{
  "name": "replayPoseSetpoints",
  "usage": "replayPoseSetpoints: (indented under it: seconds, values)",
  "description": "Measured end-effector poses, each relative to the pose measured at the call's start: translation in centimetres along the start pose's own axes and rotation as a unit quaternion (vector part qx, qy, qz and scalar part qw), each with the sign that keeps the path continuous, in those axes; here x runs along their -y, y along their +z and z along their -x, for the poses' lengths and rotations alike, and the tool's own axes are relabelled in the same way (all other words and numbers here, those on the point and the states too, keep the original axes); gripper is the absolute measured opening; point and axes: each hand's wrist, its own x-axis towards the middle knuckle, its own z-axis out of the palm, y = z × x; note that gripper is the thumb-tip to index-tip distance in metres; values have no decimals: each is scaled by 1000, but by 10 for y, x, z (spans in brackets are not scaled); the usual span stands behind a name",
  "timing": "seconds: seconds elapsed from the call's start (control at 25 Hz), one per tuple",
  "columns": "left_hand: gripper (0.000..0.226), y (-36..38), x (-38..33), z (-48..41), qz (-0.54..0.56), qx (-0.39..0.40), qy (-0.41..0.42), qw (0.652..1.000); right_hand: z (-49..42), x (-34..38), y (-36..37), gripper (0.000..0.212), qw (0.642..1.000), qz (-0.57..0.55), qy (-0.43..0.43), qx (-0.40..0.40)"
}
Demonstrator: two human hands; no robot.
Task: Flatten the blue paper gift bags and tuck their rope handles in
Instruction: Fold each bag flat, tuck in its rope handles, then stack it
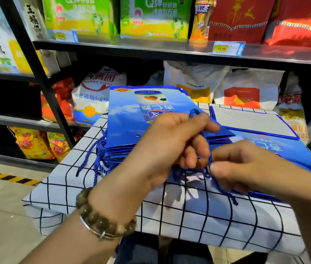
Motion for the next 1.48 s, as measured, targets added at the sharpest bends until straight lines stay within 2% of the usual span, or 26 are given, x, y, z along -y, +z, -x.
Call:
replayPoseSetpoints:
  seconds: [0.04,0.08,0.16,0.28,0.36,0.44,0.6,0.72,0.84,0.92,1.0,1.08,1.16,1.24,1.36,1.48]
  values:
    - [29,-4,-7,-3,32,-8,3,999,1,2,5,18,999,25,8,42]
    - [29,-8,-12,-6,56,-14,1,998,0,3,9,17,998,34,1,51]
    - [31,-15,-17,-8,66,-27,-1,997,-4,9,11,19,999,2,-35,10]
    - [40,-31,-17,3,-86,-48,16,995,-16,23,3,16,980,-130,-83,-126]
    - [35,-39,-13,18,-215,-37,-1,976,-30,30,0,15,966,-162,-107,-170]
    - [27,-45,-8,28,-269,-43,-10,962,-45,35,3,19,963,-177,-121,-166]
    - [21,-56,-7,30,-284,-119,13,951,-63,45,13,13,961,-201,-132,-137]
    - [25,-66,-13,28,-327,-169,67,927,-71,51,25,11,972,-157,-143,-101]
    - [27,-71,-17,24,-418,-179,111,884,-76,58,34,12,973,-117,-171,-102]
    - [23,-75,-19,26,-449,-198,150,858,-81,60,34,13,966,-129,-179,-131]
    - [16,-86,-22,31,-487,-250,197,813,-87,57,30,14,955,-154,-184,-177]
    - [36,-100,-24,36,-545,-263,176,777,-94,55,31,16,953,-147,-178,-195]
    - [54,-106,-17,37,-596,-218,100,766,-100,52,36,20,959,-128,-168,-187]
    - [62,-106,-6,39,-609,-195,57,767,-105,51,41,24,968,-75,-168,-169]
    - [58,-108,2,41,-607,-189,41,771,-112,49,48,27,964,69,-206,-153]
    - [48,-112,0,40,-601,-205,49,771,-114,47,52,20,946,159,-243,-142]
